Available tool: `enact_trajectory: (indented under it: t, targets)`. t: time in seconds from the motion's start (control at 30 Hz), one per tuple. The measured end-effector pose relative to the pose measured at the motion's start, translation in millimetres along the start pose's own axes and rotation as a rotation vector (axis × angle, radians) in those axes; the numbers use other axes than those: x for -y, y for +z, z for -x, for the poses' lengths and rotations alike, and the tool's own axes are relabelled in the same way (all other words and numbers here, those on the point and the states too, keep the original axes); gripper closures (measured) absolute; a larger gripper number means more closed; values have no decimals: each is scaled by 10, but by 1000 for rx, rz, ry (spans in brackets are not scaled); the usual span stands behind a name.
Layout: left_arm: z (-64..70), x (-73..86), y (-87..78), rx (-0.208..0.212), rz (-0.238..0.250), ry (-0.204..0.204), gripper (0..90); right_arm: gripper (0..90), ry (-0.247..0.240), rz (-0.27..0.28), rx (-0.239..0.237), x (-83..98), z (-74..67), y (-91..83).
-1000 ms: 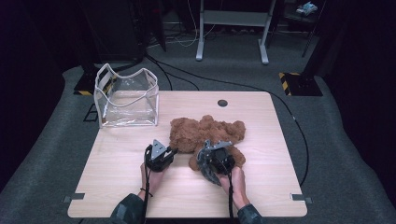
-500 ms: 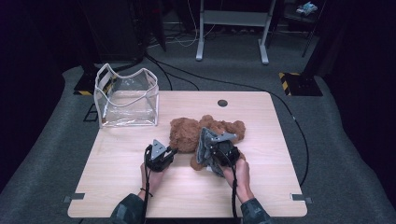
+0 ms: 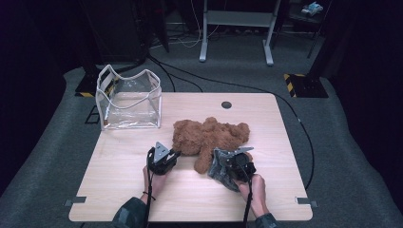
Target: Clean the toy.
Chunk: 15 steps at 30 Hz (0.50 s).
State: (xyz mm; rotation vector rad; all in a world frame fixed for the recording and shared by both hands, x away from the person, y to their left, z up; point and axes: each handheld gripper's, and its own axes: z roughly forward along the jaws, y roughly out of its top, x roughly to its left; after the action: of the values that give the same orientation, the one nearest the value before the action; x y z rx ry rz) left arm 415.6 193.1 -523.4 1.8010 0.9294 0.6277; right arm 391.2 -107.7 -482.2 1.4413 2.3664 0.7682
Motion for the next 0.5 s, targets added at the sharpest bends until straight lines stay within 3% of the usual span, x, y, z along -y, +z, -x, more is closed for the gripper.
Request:
enact_trajectory:
  t: [0.1, 0.17, 0.33, 0.43, 0.5]
  targets:
    - [-1, 0, -1, 1, -1, 1, 764, 777, -7, 22, -20, 12, 27, -132]
    - [-1, 0, -1, 1, -1, 1, 764, 777, -1, 75, -17, -19, 55, -280]
    - [1, 0, 1, -1, 0, 3, 764, 777, 34, 215, 66, -169, 205, -610]
    - [1, 0, 0, -1, 0, 3, 764, 775, 45, 218, 93, -246, 307, -570]
    - [0, -1, -1, 0, -2, 2, 764, 776, 39, 178, 119, -259, 331, -467]
